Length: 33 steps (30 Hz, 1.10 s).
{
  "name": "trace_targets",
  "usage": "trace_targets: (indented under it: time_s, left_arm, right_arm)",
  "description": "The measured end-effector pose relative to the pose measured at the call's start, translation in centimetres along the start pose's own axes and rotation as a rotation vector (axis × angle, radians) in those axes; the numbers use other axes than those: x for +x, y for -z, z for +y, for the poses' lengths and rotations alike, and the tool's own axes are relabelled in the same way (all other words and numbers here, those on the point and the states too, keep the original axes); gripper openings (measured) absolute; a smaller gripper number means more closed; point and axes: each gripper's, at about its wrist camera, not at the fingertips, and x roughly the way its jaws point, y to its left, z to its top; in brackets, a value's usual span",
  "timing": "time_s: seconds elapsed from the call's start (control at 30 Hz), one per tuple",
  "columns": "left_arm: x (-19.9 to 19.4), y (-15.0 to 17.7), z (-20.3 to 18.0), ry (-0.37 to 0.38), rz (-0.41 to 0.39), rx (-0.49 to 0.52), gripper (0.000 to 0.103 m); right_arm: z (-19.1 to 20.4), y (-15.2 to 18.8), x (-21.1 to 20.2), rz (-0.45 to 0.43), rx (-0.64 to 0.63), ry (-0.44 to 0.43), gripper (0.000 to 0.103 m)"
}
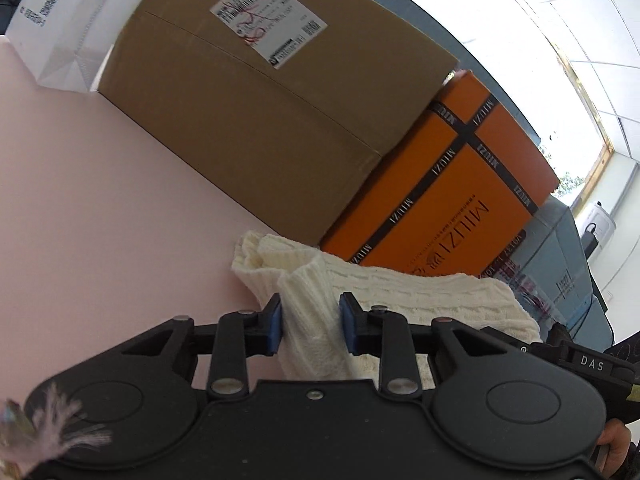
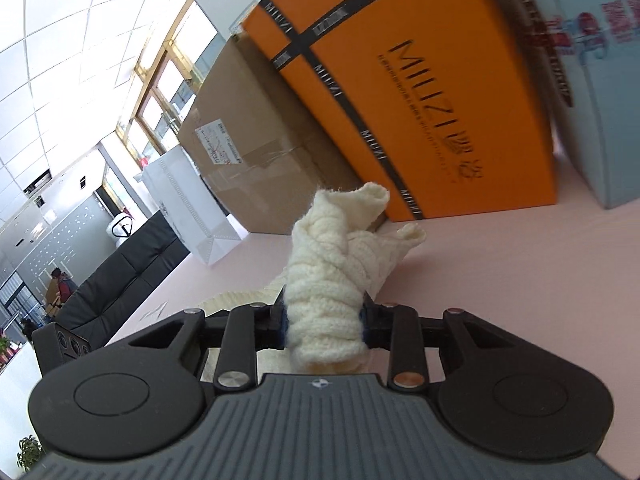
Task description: Fold clothes
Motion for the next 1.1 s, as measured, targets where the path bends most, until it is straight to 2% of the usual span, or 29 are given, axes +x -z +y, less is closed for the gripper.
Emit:
trace_targets:
  time_s: [0.1, 0.17, 0.33, 0.37, 0.4, 0.43, 0.47, 0.7, 0.83, 0.87, 0.93, 0.97, 1.0, 1.1]
  left_arm:
    - [1.6, 0.5, -1.4, -0.01, 0.042, 0.036, 0.03]
    - [2.3, 0.7, -1.8, -0.047, 0.053, 0.058, 0.031]
    - [2.4, 1.0, -1.2, -0.101, 0.051, 0.064, 0.036]
    - [2.4, 1.0, -1.1, -0.112, 0.05, 0.067, 0.038]
    - [2.5, 1.1, -1.1, -0.128, 0.049, 0.075, 0.044]
    - [2.6, 1.2, -1.2, -0.145, 0.047, 0.08, 0.05]
    - [2.7, 1.3, -1.1, -0.155, 0.046, 0.081, 0.051]
    - [2.9, 1.4, -1.3, -0.167, 0.053, 0.104, 0.071]
    - [2.9, 1.5, -1.3, -0.165, 0.057, 0.117, 0.074]
    - [2.9, 1.4, -1.2, -0.163, 0.057, 0.117, 0.075]
    - [2.9, 1.4, -1.2, -0.156, 0.057, 0.116, 0.077]
    - [3.0, 1.4, -1.1, -0.15, 0.056, 0.113, 0.078]
    - [2.9, 1.4, -1.1, -0.144, 0.054, 0.109, 0.079]
    - [2.3, 1.2, -0.9, -0.14, 0.011, 0.094, 0.082]
  right_arm:
    - [-2.6, 0.6, -2.1, -0.012, 0.027, 0.059, 0.028]
    - [-3.8, 1.0, -2.3, -0.01, 0.043, 0.076, 0.029]
    - [-4.6, 1.2, -1.8, -0.01, 0.036, 0.111, 0.039]
    - [-4.6, 1.1, -1.6, -0.01, 0.029, 0.119, 0.049]
    - [-4.6, 1.1, -1.4, -0.01, 0.023, 0.128, 0.065]
    - [-4.5, 1.1, -1.3, -0.012, 0.016, 0.137, 0.072]
    - [-4.5, 1.0, -1.5, -0.027, 0.005, 0.147, 0.075]
    - [-3.9, 0.7, -1.4, -0.043, -0.033, 0.152, 0.075]
    - [-3.4, 0.0, -0.6, -0.066, -0.076, 0.177, 0.075]
    - [-3.5, -0.2, -0.2, -0.048, -0.066, 0.169, 0.074]
    - [-3.5, -0.6, 0.5, -0.033, -0.055, 0.16, 0.058]
    - [-3.4, -0.7, 0.7, -0.033, -0.055, 0.161, 0.04]
    - [-3.0, -0.7, 0.7, -0.043, -0.082, 0.173, 0.033]
    - [-1.9, -0.5, -0.2, -0.076, -0.163, 0.129, 0.026]
